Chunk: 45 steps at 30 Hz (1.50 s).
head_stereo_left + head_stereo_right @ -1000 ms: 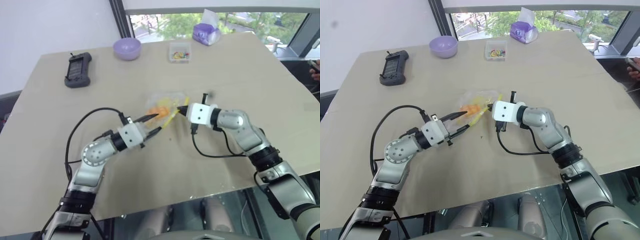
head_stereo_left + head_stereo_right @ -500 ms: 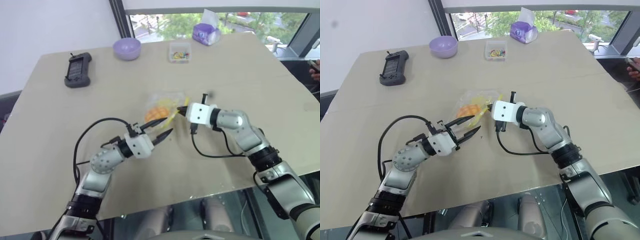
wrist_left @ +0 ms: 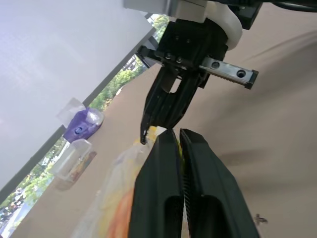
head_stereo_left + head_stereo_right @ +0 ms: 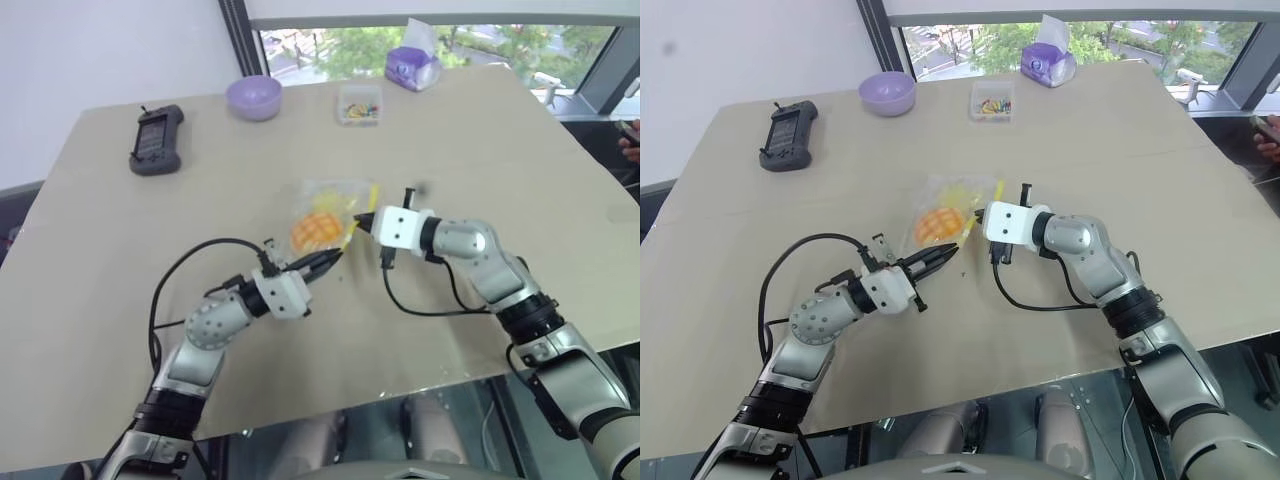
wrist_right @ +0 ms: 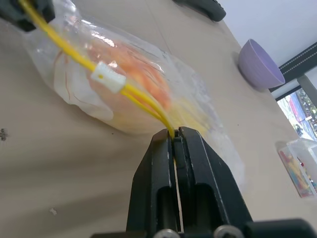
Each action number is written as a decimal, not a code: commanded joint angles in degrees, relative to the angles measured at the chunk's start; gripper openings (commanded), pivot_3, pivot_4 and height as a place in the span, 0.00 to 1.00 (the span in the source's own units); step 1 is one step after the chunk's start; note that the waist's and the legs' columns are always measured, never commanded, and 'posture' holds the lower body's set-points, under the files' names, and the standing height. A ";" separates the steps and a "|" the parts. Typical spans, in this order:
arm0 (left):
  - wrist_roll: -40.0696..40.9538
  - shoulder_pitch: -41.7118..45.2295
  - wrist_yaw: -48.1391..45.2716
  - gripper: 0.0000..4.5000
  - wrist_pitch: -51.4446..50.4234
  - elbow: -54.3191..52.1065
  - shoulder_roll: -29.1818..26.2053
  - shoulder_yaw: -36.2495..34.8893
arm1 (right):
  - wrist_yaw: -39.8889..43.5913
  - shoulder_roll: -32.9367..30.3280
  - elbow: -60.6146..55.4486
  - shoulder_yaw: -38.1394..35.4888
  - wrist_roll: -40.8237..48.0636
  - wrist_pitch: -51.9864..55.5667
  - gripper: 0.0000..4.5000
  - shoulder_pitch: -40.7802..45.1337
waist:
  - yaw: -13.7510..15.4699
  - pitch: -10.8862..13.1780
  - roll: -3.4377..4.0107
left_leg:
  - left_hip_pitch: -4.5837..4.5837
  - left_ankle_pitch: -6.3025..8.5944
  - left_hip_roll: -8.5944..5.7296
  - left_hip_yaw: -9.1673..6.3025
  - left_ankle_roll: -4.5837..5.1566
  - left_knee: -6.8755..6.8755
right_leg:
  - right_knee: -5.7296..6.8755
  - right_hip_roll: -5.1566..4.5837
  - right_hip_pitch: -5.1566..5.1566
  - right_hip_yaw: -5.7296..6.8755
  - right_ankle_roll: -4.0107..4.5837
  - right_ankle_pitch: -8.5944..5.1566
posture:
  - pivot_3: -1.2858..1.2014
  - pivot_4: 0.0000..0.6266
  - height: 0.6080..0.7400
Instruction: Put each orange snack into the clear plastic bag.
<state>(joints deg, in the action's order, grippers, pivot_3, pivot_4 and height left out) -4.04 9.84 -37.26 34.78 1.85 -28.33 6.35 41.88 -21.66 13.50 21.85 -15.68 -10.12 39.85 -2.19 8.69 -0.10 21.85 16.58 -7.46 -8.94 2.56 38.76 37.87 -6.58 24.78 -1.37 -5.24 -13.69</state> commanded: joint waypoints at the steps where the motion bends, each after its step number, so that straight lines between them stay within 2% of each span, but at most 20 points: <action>1: 2.47 0.30 0.56 0.01 -2.40 -0.51 -0.23 -0.96 | 0.17 0.13 -3.86 -0.86 1.03 -0.05 0.00 -0.25 | 0.01 0.00 0.00 | 0.00 0.00 0.00 0.00 0.00 0.00 | 0.00 0.00 0.00 0.00 0.00 0.00 | 0.52 0.24 0.97; 4: 13.01 0.38 -2.39 0.01 -15.42 -4.45 -0.01 -2.47 | 2.53 0.05 -6.50 -0.88 2.72 2.42 0.00 -0.88 | -0.01 0.00 0.00 | 0.01 0.00 0.00 -0.01 0.00 0.00 | 0.01 0.00 0.00 0.00 0.00 0.00 | 0.52 0.24 0.97; 7: 21.65 1.30 -5.32 0.00 -23.90 -7.01 -0.72 -4.31 | 3.35 -0.32 -8.26 -1.01 2.92 3.26 0.20 -1.19 | -0.09 0.00 0.00 | 0.01 0.00 0.00 -0.02 0.00 0.00 | 0.02 0.00 0.01 -0.01 0.00 0.00 | 0.52 0.24 0.97; 9: 25.89 2.14 -6.47 0.00 -27.85 -7.93 -0.87 -5.91 | 3.40 -0.37 -9.91 -1.09 3.11 2.93 0.39 -1.29 | -0.06 0.00 0.00 | 0.01 0.00 0.00 -0.02 0.00 0.01 | 0.02 0.00 0.01 0.00 0.00 0.00 | 0.52 0.24 0.97; 15: 29.06 1.29 -8.14 0.00 -33.02 -10.62 -0.43 -6.96 | 4.77 0.88 -14.28 -0.01 4.27 4.26 0.39 -1.21 | -0.11 0.00 0.00 | 0.00 0.00 0.00 -0.02 0.00 0.00 | 0.00 0.00 0.00 0.01 0.00 0.00 | 0.52 0.24 0.97; 21: 29.08 -0.27 -10.61 0.00 -30.96 -10.24 1.64 -6.37 | 5.75 2.35 -15.13 0.83 4.34 5.66 0.39 -1.01 | -0.04 0.00 0.00 | 0.00 0.00 0.00 -0.02 0.00 0.00 | 0.00 0.00 0.00 0.01 0.00 0.00 | 0.52 0.24 0.97; 31: 28.69 0.73 -9.45 0.00 -32.16 -10.19 3.55 -7.39 | 9.34 1.34 -14.79 3.02 4.47 6.66 0.39 -2.18 | 0.03 0.00 0.00 | 0.00 0.00 0.00 -0.02 0.00 0.01 | 0.00 0.00 0.00 0.01 0.00 0.00 | 0.52 0.24 0.97; 45: 28.58 -0.36 -9.31 0.00 -33.19 -11.44 3.61 -7.71 | 7.00 0.36 -11.86 1.24 3.07 5.89 0.39 -1.11 | 0.08 0.00 0.00 | 0.00 0.00 0.00 -0.02 0.00 0.00 | -0.01 0.00 0.00 0.01 0.00 0.00 | 0.52 0.24 0.97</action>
<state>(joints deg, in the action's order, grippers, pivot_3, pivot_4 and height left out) 23.81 9.68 -46.88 1.43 -6.80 -24.50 0.05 49.48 -21.11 2.33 24.36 -12.96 -3.86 37.56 -2.10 8.69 -0.10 21.85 16.58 -7.46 -8.95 2.56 38.76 37.86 -6.58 24.78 -1.37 -5.24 -13.69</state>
